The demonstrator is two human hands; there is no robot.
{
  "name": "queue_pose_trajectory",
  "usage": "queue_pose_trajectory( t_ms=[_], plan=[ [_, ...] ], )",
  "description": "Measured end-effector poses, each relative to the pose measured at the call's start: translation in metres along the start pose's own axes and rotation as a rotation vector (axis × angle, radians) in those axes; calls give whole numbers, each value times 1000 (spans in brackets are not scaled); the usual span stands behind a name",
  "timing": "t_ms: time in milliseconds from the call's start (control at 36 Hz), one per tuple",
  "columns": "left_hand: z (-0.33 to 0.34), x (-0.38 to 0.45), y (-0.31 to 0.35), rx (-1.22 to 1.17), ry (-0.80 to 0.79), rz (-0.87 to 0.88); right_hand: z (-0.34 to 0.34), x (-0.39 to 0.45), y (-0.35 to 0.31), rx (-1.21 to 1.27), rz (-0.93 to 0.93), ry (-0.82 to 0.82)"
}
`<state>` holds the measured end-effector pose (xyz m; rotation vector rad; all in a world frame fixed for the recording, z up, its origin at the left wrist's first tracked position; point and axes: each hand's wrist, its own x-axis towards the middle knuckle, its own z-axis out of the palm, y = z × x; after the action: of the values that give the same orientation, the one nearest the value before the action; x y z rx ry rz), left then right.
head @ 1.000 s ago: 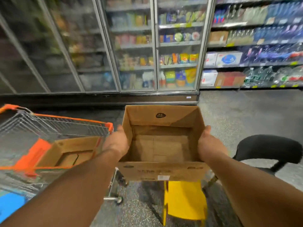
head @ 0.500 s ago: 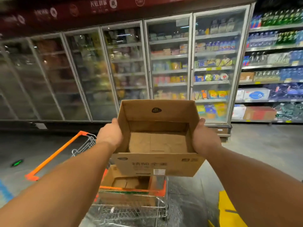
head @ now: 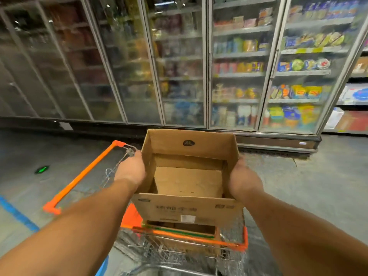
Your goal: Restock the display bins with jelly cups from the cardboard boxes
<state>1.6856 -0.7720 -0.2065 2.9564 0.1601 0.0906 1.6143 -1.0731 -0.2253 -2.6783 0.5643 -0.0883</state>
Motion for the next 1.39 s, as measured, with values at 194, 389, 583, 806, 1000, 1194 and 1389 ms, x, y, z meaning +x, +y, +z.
queue_pose_trajectory(
  t_ms=[194, 389, 583, 806, 1000, 1194, 1389],
  plan=[
    [75, 56, -31, 31, -130, -18, 76, 35, -16, -53, 65, -77],
    [144, 106, -66, 32, -227, 57, 144, 53, -33, -68, 173, -100],
    [205, 140, -91, -24, -329, 39, 207, 65, -51, -178, 246, -141],
    [220, 164, -117, 13, -319, 113, 222, 77, -85, -255, 260, -115],
    [192, 152, -121, -16, -227, 212, 199, 52, -107, -248, 189, -45],
    [174, 146, -120, 9, -190, 249, 193, 38, -117, -294, 183, -40],
    [165, 140, -128, 41, -191, 279, 196, 22, -117, -301, 180, -49]
  ],
)
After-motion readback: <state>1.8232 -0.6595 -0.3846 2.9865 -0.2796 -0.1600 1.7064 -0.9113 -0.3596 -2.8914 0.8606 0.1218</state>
